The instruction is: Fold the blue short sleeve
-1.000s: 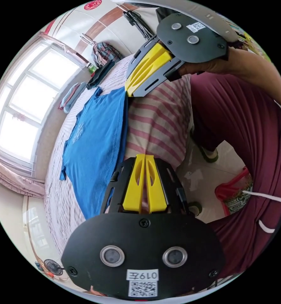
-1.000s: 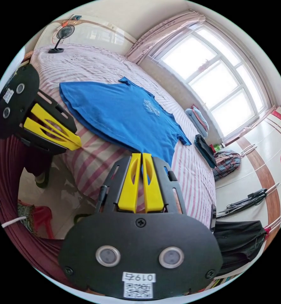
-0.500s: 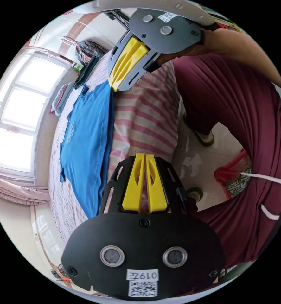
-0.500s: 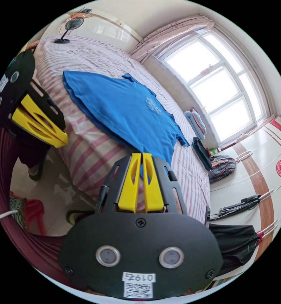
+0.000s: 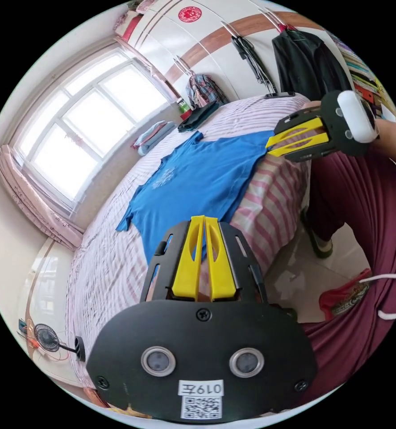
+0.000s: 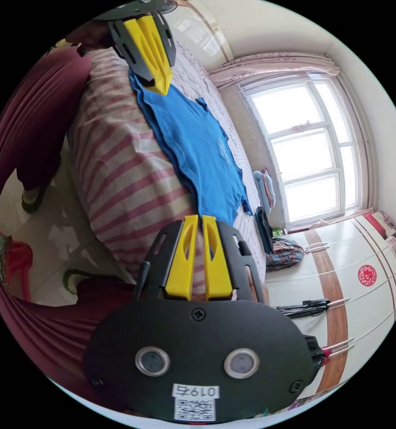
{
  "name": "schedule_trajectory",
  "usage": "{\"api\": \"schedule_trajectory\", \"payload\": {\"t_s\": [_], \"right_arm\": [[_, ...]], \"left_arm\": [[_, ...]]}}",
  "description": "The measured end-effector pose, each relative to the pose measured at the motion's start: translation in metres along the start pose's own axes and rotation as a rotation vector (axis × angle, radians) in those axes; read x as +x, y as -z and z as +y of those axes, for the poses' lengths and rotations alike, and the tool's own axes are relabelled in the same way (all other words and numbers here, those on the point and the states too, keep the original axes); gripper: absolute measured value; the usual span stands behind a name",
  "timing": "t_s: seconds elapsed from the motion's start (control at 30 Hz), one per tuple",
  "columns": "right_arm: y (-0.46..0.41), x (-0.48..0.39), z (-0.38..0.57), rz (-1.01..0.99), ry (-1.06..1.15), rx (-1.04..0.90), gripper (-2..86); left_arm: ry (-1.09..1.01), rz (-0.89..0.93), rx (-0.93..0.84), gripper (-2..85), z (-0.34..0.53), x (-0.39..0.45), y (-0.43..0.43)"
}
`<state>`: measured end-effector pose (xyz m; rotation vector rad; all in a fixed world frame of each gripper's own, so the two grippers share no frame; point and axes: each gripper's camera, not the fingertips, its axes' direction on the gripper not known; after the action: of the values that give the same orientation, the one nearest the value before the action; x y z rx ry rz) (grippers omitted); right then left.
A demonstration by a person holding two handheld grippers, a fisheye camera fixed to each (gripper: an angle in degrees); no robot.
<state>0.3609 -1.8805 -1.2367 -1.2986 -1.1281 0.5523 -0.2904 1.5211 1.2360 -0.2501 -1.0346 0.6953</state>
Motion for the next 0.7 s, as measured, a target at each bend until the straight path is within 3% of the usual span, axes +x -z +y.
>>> {"api": "schedule_trajectory", "payload": {"t_s": [0.2,0.4,0.7], "right_arm": [[-0.015,0.021,0.009,-0.023,0.007,-0.036,8.4],[-0.020,0.028,0.013,-0.029,0.031,-0.049,0.2],[-0.017,0.048,0.041,-0.043,0.144,-0.039,-0.8]], "left_arm": [[-0.119,0.103,-0.123,3.7,0.015,-0.034,-0.037],[-0.066,0.239,-0.152,1.1,0.025,-0.064,-0.060],[-0.048,0.352,-0.178,0.5,0.037,-0.109,-0.085]]}}
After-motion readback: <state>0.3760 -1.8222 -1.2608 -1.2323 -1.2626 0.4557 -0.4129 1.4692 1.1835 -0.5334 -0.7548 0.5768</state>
